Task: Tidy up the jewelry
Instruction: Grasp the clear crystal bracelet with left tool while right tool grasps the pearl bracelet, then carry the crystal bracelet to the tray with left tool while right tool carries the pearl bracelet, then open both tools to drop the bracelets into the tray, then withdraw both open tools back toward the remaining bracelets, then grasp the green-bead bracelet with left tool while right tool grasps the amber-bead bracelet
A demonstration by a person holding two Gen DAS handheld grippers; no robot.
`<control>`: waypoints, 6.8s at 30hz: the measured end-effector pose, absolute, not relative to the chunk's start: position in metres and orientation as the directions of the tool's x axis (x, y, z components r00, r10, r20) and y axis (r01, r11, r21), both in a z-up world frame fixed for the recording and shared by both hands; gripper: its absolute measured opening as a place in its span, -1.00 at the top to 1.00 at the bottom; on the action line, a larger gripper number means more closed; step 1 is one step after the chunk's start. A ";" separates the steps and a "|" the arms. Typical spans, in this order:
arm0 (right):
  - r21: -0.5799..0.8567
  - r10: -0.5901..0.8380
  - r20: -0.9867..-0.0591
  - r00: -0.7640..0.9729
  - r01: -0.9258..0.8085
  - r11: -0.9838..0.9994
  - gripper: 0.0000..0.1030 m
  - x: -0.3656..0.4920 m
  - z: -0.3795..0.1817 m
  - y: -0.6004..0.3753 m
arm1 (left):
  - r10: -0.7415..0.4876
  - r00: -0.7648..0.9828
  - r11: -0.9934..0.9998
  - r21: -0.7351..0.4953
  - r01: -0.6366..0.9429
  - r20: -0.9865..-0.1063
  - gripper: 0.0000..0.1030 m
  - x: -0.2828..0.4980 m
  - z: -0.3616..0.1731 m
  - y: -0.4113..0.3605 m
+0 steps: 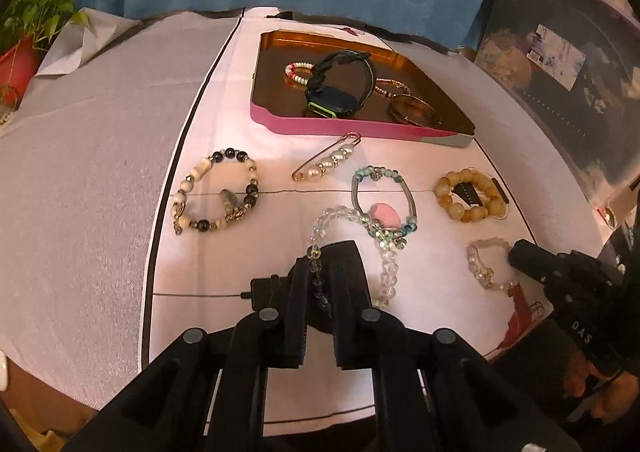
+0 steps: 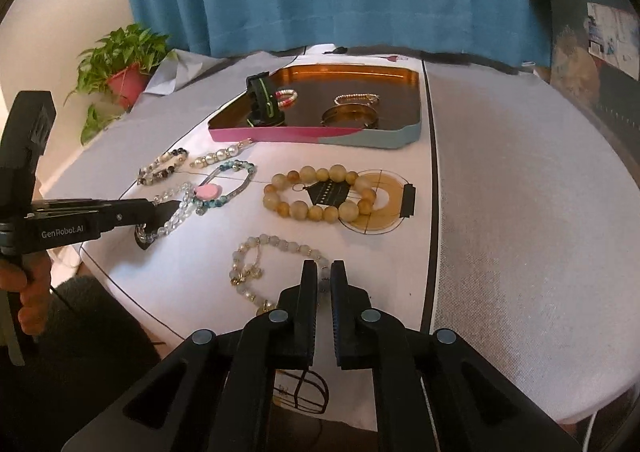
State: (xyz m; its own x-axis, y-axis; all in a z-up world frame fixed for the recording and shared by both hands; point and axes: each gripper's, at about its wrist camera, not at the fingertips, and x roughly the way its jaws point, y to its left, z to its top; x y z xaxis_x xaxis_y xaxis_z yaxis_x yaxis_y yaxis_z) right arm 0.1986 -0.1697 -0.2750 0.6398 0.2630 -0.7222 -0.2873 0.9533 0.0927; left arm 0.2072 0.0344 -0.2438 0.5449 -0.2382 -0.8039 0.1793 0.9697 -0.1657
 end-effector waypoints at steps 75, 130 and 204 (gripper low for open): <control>0.134 0.388 -0.586 0.711 -0.387 0.912 0.89 0.354 -0.137 -0.115 | -0.354 0.653 0.931 -0.321 0.175 -0.669 0.90 0.356 -0.183 0.046; 0.087 0.222 -0.482 0.848 -0.206 0.975 -1.00 0.088 -0.096 -0.173 | -0.198 0.815 0.978 -0.165 0.127 -0.544 -0.99 0.083 -0.076 0.025; 0.100 0.266 -0.725 0.635 -0.286 0.953 0.75 0.213 -0.270 -0.173 | -0.308 0.597 0.944 -0.161 0.288 -0.741 1.00 0.211 -0.242 0.016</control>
State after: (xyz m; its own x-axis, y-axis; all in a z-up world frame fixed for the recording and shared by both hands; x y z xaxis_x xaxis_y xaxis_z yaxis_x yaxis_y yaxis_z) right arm 0.2135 -0.1734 -0.2700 0.6347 0.2662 -0.7255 -0.2859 0.9531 0.0996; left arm 0.2114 0.0156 -0.2418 0.5970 -0.3083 -0.7406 0.2875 0.9441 -0.1612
